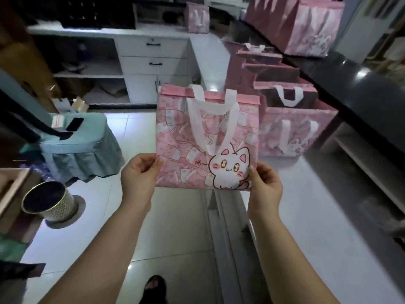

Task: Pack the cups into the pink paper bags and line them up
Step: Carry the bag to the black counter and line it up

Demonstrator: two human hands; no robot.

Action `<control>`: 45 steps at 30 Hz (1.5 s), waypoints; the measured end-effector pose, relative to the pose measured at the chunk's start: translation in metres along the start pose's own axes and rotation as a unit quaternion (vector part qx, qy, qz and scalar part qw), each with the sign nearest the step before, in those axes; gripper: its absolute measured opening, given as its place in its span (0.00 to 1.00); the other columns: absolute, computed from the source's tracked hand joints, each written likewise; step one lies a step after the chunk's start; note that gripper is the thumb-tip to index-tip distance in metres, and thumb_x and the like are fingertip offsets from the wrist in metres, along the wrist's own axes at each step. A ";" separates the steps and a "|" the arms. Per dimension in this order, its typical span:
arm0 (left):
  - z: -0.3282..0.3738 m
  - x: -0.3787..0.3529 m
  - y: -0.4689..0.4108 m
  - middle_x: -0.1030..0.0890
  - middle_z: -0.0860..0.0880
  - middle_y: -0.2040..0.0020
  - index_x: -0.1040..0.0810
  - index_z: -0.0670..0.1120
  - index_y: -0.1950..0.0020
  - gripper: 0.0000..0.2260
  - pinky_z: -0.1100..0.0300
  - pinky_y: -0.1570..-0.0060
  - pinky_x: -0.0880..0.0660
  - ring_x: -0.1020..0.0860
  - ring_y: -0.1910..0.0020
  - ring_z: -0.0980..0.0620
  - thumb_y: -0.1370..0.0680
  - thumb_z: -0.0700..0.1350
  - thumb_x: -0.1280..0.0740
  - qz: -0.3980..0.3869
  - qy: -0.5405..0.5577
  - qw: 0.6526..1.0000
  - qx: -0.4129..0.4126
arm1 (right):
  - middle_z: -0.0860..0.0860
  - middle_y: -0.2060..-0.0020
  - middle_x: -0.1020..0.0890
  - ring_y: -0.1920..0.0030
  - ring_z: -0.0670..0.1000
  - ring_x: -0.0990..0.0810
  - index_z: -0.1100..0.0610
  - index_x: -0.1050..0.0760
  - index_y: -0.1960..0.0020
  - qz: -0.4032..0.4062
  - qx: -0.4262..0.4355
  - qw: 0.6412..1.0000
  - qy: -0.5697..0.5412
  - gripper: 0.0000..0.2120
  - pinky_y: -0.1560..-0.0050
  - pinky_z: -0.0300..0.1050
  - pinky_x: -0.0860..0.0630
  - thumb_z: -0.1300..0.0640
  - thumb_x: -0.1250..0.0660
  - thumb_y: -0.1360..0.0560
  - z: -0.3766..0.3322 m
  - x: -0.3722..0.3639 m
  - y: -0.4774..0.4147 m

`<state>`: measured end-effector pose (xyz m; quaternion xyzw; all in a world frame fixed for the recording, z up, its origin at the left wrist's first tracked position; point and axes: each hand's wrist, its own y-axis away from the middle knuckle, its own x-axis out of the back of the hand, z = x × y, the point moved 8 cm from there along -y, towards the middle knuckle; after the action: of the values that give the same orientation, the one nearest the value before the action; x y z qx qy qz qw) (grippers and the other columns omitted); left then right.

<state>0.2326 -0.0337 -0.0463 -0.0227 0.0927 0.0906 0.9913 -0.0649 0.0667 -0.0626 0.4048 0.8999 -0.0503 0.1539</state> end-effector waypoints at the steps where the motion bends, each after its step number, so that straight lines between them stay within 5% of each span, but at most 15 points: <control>1: 0.003 0.012 -0.021 0.17 0.52 0.60 0.20 0.48 0.57 0.07 0.69 0.61 0.23 0.19 0.63 0.61 0.25 0.36 0.29 0.014 0.007 1.000 -0.002 | 0.50 0.61 0.17 0.61 0.46 0.19 0.57 0.22 0.54 -0.010 0.004 1.000 0.000 0.06 0.57 0.41 0.21 0.67 0.33 0.24 0.005 -0.029 -0.007; 9: 0.028 0.065 -0.195 0.16 0.52 0.61 0.20 0.47 0.58 0.07 0.68 0.60 0.23 0.19 0.63 0.61 0.25 0.35 0.28 0.038 0.013 0.999 -0.019 | 0.48 0.62 0.17 0.63 0.43 0.19 0.56 0.22 0.55 -0.029 0.012 0.999 -0.008 0.07 0.64 0.36 0.22 0.66 0.33 0.23 0.043 -0.214 -0.062; 24: -0.021 0.043 -0.428 0.15 0.53 0.62 0.18 0.50 0.58 0.08 0.69 0.62 0.23 0.17 0.61 0.58 0.26 0.36 0.27 0.074 0.024 0.996 0.033 | 0.49 0.61 0.18 0.63 0.43 0.20 0.57 0.22 0.53 -0.040 -0.002 0.999 0.033 0.03 0.65 0.38 0.23 0.64 0.32 0.23 0.110 -0.388 -0.215; 30: -0.012 -0.004 -0.553 0.14 0.45 0.56 0.18 0.46 0.56 0.05 0.49 0.50 0.19 0.16 0.53 0.45 0.26 0.37 0.27 0.093 0.021 0.995 0.024 | 0.44 0.63 0.17 0.61 0.44 0.20 0.53 0.22 0.56 -0.094 -0.003 0.996 -0.002 0.06 0.61 0.38 0.22 0.64 0.32 0.23 0.128 -0.485 -0.335; 40: -0.015 -0.059 -0.720 0.16 0.48 0.57 0.20 0.40 0.50 0.05 0.70 0.66 0.23 0.18 0.65 0.62 0.24 0.37 0.29 0.161 -0.043 0.986 0.022 | 0.49 0.60 0.17 0.58 0.48 0.20 0.55 0.21 0.56 -0.129 -0.030 0.991 -0.013 0.07 0.57 0.43 0.23 0.66 0.32 0.24 0.170 -0.622 -0.494; 45: -0.037 -0.079 -0.814 0.16 0.47 0.55 0.20 0.40 0.48 0.05 0.65 0.61 0.20 0.18 0.59 0.54 0.24 0.38 0.29 0.157 -0.047 0.986 0.043 | 0.50 0.59 0.17 0.57 0.49 0.20 0.55 0.21 0.55 -0.114 -0.029 0.993 0.000 0.07 0.56 0.43 0.22 0.66 0.33 0.24 0.200 -0.679 -0.561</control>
<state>0.2991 -0.8501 -0.0449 0.0386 0.0522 0.2416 0.9682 -0.0108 -0.8347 -0.0558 0.2945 0.9414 -0.0411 0.1591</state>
